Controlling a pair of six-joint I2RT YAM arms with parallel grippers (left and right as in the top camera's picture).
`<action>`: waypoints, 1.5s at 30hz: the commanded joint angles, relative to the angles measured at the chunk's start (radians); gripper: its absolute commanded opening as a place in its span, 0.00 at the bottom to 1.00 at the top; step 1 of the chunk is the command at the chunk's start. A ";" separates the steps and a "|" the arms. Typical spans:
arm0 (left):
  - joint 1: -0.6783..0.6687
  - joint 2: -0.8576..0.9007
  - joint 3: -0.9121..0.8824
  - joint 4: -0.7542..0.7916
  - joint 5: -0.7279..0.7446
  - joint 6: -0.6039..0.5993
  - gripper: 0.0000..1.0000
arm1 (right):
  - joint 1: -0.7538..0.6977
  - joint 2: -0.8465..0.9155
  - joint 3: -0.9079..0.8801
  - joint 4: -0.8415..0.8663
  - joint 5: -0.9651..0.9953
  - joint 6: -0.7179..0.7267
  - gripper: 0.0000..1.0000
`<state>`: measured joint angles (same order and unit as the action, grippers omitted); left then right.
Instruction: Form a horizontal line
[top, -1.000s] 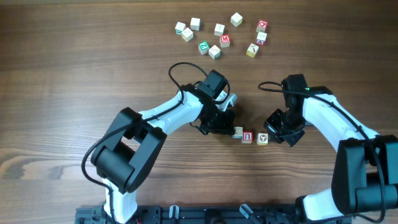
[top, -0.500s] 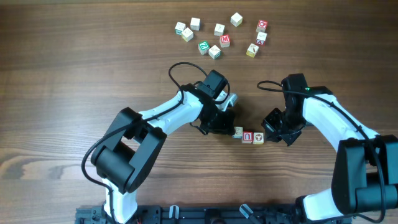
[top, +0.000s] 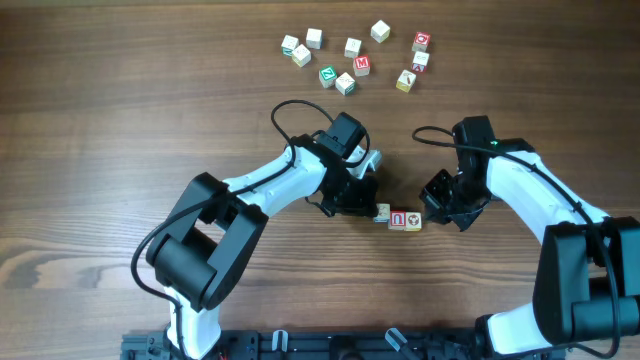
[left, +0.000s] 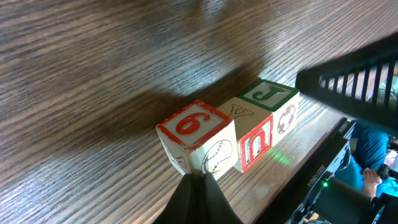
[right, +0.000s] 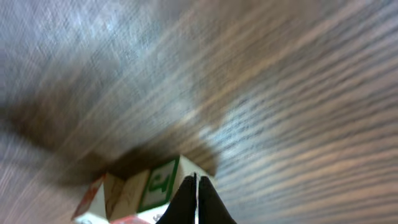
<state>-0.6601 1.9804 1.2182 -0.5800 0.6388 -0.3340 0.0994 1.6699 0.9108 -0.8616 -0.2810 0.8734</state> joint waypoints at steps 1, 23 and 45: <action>-0.003 0.013 0.016 0.000 0.023 0.012 0.04 | -0.003 0.008 0.011 0.041 0.132 -0.012 0.04; -0.001 -0.077 0.028 0.005 -0.051 0.004 0.04 | -0.002 0.008 0.011 0.323 0.012 -0.085 0.04; 0.026 -0.035 0.026 0.227 -0.188 -0.095 0.04 | -0.002 0.008 0.011 0.325 0.011 -0.088 0.05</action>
<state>-0.6331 1.9297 1.2278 -0.3637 0.4713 -0.3836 0.0994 1.6703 0.9108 -0.5373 -0.2615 0.7879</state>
